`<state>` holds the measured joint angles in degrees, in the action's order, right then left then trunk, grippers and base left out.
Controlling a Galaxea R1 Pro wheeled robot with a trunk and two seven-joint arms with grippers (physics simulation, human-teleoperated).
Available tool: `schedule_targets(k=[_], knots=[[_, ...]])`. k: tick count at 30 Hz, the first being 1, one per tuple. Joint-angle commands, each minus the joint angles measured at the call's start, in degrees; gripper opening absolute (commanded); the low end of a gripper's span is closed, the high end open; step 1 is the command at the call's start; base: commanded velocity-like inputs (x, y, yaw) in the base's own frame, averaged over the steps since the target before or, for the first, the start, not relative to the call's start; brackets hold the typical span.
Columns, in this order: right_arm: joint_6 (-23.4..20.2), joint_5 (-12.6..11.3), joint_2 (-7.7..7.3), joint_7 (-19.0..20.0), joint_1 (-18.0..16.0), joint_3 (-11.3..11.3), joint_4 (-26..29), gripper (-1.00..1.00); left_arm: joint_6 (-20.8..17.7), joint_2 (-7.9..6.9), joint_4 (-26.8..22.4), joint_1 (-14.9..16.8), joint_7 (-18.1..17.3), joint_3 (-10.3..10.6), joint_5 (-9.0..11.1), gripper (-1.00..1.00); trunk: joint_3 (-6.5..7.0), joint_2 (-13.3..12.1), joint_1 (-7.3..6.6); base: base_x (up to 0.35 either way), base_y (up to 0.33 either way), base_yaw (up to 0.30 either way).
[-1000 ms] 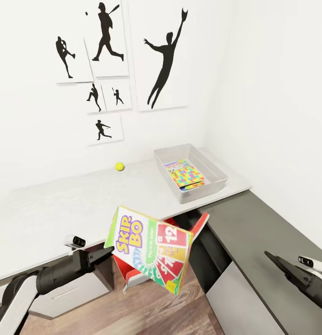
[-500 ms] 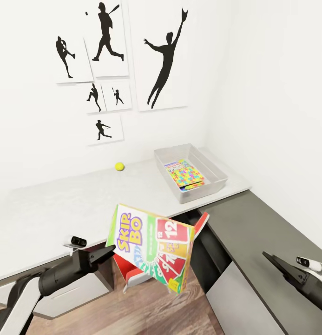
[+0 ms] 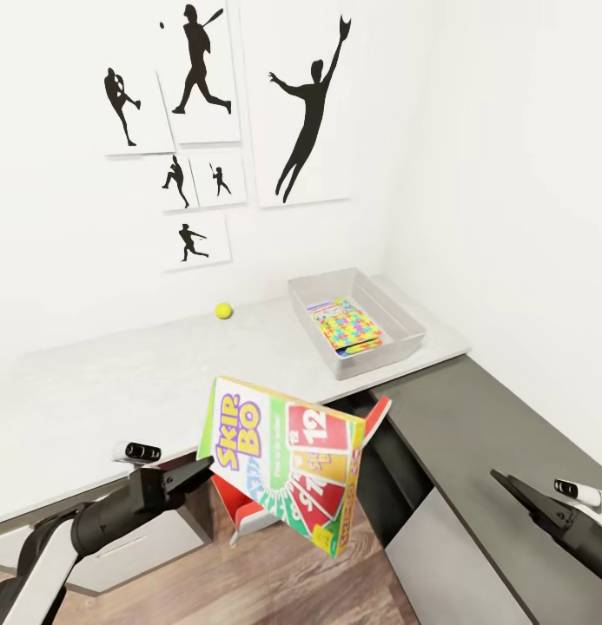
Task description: Put all the toys in the child's room - the three board games (two on the bed and one on the table), the two jigsaw puzzles on the table, and the tennis ball on the table - inside the toy box on the table in the child's room.
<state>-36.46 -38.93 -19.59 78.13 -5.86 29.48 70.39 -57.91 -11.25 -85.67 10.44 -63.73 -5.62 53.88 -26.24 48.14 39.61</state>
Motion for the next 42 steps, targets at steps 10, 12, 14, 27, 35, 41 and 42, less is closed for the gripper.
schedule_targets(k=[10, 12, 14, 27, 35, 41, 42], knots=[[-0.4, -0.2, 0.07, 0.0, 0.0, -0.1, 0.0, 1.00, -2.1, -0.38, 0.2, 0.2, -0.7, 3.7, 0.3, -1.00, -0.06, 0.0, 0.01, 0.000, 0.000, 0.000], [-0.3, -0.2, 0.08, -0.5, 0.0, -0.1, 0.0, 1.00, -2.1, -0.39, 0.0, 0.4, -2.4, 5.6, 0.3, -1.00, -0.06, 0.0, 0.01, 0.000, 0.000, 0.000], [-0.3, -0.2, 0.08, -1.2, 0.0, -0.1, 0.0, 1.00, -2.1, -0.54, -0.1, 0.6, -3.7, 7.9, 0.2, -1.00, -0.06, 0.0, 0.01, 0.000, 0.000, 0.000], [-0.2, -0.2, 0.15, -4.4, 0.0, -0.3, 0.0, 1.00, -2.1, -2.33, -0.3, 1.2, -4.7, 10.2, 0.0, -1.00, -0.06, 0.0, 0.01, 0.000, 0.000, 0.000], [-0.3, -0.2, 0.16, -4.6, 0.0, -0.3, -0.1, 1.00, -2.0, -6.30, 0.1, 1.4, -4.8, 10.9, 0.0, -1.00, -0.06, 0.0, 0.01, 0.000, 0.001, 0.000], [-0.3, -0.2, 0.17, -4.6, 0.0, -0.4, -0.1, 1.00, -1.7, -7.37, 0.4, 1.3, -7.2, 3.9, 0.4, -1.00, -0.06, 0.0, 0.01, 0.000, 0.031, 0.000], [-0.3, -0.2, 0.17, -4.6, 0.0, -0.4, -0.1, 1.00, -1.7, -7.41, 0.4, 1.3, -7.7, 3.5, 0.4, -1.00, -0.06, 0.0, 0.01, 0.007, 0.006, 0.000]])
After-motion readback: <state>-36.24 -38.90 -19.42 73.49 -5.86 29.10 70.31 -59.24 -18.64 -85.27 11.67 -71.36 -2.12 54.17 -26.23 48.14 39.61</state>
